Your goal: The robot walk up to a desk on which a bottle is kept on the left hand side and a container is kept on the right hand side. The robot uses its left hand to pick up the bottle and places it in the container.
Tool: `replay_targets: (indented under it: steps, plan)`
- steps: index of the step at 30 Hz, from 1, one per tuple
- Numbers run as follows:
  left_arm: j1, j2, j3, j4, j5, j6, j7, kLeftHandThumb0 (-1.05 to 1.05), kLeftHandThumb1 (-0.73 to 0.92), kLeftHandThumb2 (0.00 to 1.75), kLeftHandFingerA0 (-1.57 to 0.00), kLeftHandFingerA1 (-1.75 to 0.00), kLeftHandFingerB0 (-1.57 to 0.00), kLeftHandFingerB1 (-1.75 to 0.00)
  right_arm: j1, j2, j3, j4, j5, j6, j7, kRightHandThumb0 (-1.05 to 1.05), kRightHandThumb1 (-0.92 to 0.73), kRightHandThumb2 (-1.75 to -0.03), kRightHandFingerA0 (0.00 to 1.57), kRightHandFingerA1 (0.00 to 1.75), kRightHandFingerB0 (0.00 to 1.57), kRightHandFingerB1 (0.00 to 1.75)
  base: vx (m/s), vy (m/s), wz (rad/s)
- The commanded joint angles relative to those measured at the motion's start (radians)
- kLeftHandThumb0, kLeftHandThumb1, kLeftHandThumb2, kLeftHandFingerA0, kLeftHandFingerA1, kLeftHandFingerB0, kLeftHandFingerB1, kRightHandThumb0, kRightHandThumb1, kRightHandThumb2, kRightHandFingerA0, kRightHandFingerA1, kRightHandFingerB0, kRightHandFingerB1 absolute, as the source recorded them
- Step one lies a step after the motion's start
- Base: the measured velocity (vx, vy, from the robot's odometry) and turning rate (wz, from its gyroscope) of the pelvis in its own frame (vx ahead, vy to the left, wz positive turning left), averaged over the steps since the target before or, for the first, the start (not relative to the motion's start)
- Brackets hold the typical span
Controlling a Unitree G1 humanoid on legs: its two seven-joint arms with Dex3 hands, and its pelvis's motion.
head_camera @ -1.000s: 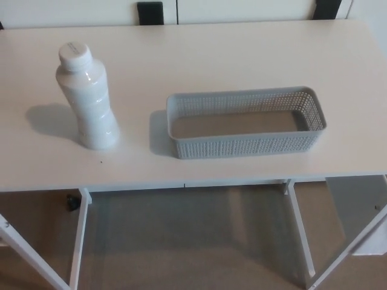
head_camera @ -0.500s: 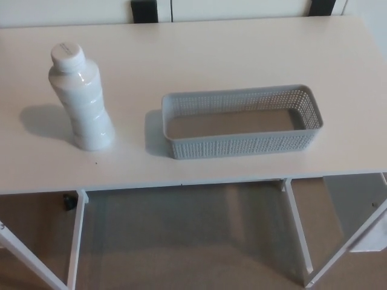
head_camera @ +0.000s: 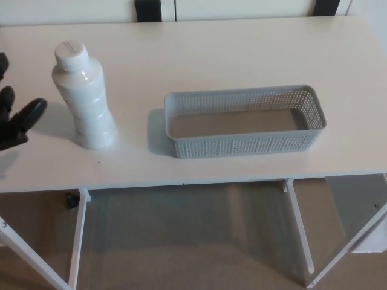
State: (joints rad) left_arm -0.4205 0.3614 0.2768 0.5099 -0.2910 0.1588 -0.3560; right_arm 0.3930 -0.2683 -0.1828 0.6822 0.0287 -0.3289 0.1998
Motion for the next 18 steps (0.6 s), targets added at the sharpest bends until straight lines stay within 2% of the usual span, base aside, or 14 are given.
replay_targets:
  steps: [1,9,18]
  plan:
    - [-0.021,-0.020,-0.013,0.003,0.009,0.018,0.019,-0.63,0.40,0.72,0.00,-0.02,0.00,-0.01,0.017,-0.017,0.008,-0.049,-0.007,0.035,0.002,-0.45,-0.63,-0.59,0.68,0.53,0.57,0.45,0.00,0.000,0.00]
    - [-0.060,-0.038,-0.055,0.059,0.033,0.022,0.015,-0.65,0.41,0.72,0.00,-0.01,0.00,0.00,0.031,-0.024,0.015,-0.119,-0.014,0.084,-0.004,-0.47,-0.59,-0.60,0.69,0.53,0.56,0.45,0.00,0.000,0.00]
    - [-0.082,-0.083,-0.073,0.073,0.025,0.007,0.021,-0.64,0.40,0.72,0.00,-0.02,0.00,0.00,-0.015,-0.022,0.008,-0.062,0.003,0.065,0.006,-0.46,-0.58,-0.59,0.68,0.54,0.58,0.47,0.00,0.000,0.00]
